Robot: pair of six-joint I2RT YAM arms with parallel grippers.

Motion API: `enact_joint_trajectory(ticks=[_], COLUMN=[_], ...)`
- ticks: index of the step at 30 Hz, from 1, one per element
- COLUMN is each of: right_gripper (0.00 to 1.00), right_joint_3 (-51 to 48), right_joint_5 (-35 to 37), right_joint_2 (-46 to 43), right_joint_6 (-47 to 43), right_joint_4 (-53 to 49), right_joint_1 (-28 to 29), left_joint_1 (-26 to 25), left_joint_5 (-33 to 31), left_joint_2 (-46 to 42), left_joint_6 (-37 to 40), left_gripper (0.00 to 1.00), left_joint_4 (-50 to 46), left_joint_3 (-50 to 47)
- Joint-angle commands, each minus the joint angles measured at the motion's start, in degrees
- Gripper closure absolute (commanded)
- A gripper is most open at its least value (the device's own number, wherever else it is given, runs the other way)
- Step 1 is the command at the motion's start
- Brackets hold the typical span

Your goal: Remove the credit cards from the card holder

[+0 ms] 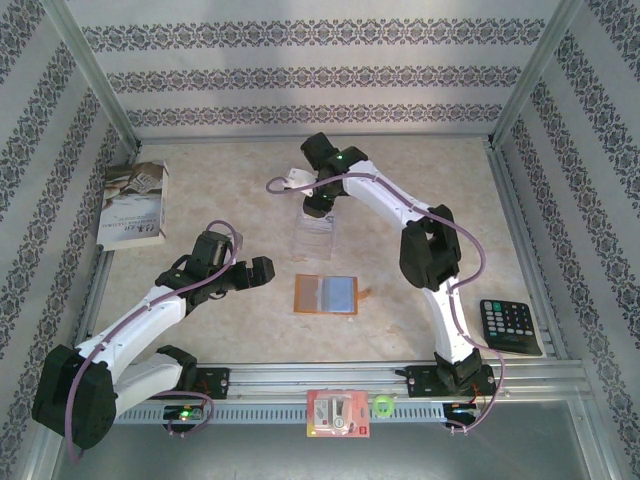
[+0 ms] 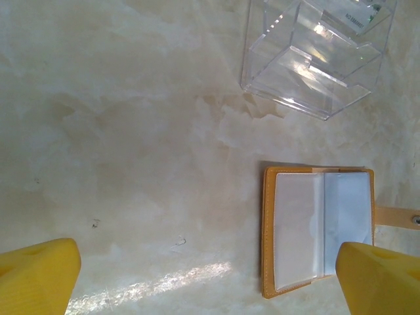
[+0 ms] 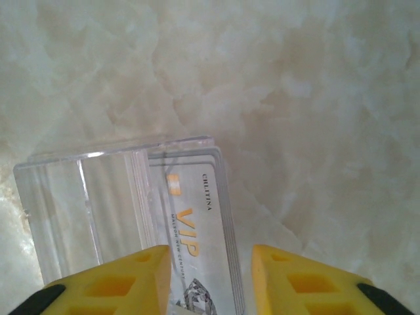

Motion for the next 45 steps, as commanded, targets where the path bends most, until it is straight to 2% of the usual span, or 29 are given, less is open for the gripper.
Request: enact_joint_trajectory(ticks=[1, 6, 11, 13, 17, 20, 21, 23, 27, 31, 34, 37, 40, 45], right_gripper=[0.58, 0.46, 0.29, 0.12, 0.05, 0.05, 0.05, 0.04, 0.02, 0.02, 0.02, 0.02, 0.02, 0.02], right_joint_3=[-5.5, -25.4, -48.9, -54.0, -56.9, -59.0, -59.8, -61.2, -64.6, -69.1, -71.3, -72.1, -72.7, -72.6], right_joint_5=[-2.0, -2.5, 9.4, 15.0, 27.1, 27.7, 27.8, 29.6, 33.0, 32.5, 35.1, 38.7, 39.5, 42.4], right_joint_2=[-10.3, -25.0, -38.6, -42.3, -45.6, -47.9, -48.8, -50.3, -51.9, -54.2, -55.6, -56.5, -57.0, -57.5], right_joint_6=[6.0, 20.0, 37.3, 42.0, 48.9, 49.5, 49.5, 50.1, 53.0, 56.5, 57.8, 57.7, 56.3, 57.1], right_joint_4=[11.6, 33.1, 55.5, 58.4, 54.0, 52.2, 52.2, 52.4, 52.9, 52.9, 52.9, 52.3, 52.4, 50.3], right_joint_1=[0.1, 0.3, 0.3, 0.3, 0.2, -0.3, -0.4, -0.6, -1.6, -3.3, -4.4, -5.0, -5.7, -8.9], left_joint_1=[1.0, 1.0, 1.2, 1.3, 1.9, 2.9, 3.5, 4.5, 5.5, 9.4, 13.9, 14.9, 16.4, 18.9], left_joint_5=[0.2, -5.3, -15.4, -17.0, -26.2, -34.3, -34.7, -31.6, -33.2, -36.3, -34.9, -36.3, -34.5, -27.5], left_joint_2=[-0.6, -1.4, -3.5, -4.2, -5.1, -3.5, -2.9, -1.7, 1.2, 6.2, 11.0, 13.9, 17.6, 25.7], left_joint_6=[-0.4, 0.5, 1.5, 2.8, 7.1, 10.9, 11.3, 13.2, 16.9, 25.3, 26.8, 30.8, 33.3, 33.3], left_gripper=[0.00, 0.00, 0.00, 0.00, 0.00, 0.01, 0.01, 0.00, 0.00, 0.01, 0.01, 0.01, 0.01, 0.01], left_joint_4=[2.8, 3.2, 6.2, 10.6, 21.2, 23.7, 23.9, 23.7, 25.2, 31.4, 33.1, 39.1, 44.6, 60.7], left_joint_3=[0.0, 2.3, 3.7, 2.9, -0.5, 0.0, 0.5, 1.8, 1.2, -1.6, -0.6, -1.7, -2.6, -6.4])
